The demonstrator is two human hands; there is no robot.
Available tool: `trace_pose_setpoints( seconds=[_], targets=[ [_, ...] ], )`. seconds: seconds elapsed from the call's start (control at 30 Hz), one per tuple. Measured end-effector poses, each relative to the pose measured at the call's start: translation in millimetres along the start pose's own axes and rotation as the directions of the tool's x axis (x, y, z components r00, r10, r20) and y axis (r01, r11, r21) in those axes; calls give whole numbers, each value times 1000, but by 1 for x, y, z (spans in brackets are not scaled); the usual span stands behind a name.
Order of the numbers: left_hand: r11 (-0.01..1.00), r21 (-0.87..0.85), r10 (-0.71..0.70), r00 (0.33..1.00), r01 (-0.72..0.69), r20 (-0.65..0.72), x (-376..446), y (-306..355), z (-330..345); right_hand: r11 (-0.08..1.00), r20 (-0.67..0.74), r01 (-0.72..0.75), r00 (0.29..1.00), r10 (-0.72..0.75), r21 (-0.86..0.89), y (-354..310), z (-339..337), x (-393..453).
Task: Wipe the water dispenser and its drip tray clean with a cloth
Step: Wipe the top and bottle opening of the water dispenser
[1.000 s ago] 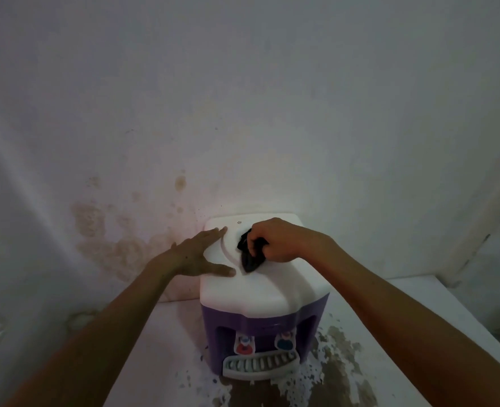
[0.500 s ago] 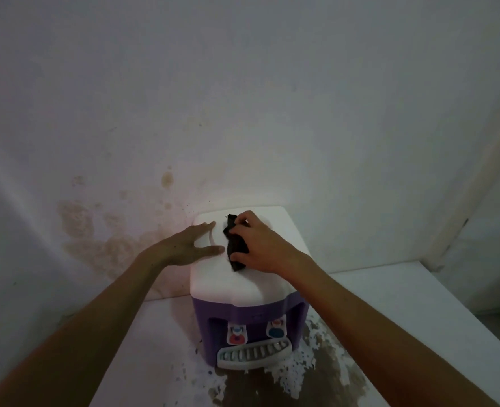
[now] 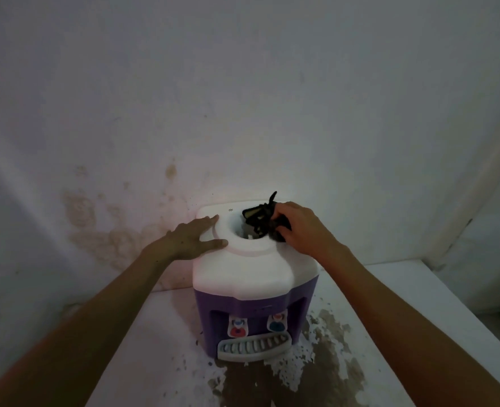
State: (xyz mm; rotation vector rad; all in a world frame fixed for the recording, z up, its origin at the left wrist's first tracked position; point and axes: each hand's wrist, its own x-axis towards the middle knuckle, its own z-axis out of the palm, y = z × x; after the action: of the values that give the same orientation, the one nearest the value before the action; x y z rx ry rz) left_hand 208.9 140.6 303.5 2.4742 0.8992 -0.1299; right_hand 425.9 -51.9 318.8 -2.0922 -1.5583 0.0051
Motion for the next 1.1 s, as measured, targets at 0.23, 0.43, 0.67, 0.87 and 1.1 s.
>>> trace_pose_setpoints(
  seconds=[0.23,0.43,0.67,0.87,1.1],
  targets=[
    [995,100,39,982,-21,-183,-1,-2,10,964,-192,-265,946,262,13,6,13,7],
    [974,-3,198,856,-227,-477,-17,16,28,866,-441,-344,756,484,362,23,-15,-9],
    [945,0,250,720,-328,-647,-23,53,58,961,-238,-205,940,246,185,-3,-8,-26],
    [958,29,232,712,-286,-663,-22,53,63,995,-204,24,979,-5,92,-27,31,-53],
    [958,80,255,690,-275,-677,-29,60,66,998,-118,59,991,-58,-3,5,18,-71]
  ],
)
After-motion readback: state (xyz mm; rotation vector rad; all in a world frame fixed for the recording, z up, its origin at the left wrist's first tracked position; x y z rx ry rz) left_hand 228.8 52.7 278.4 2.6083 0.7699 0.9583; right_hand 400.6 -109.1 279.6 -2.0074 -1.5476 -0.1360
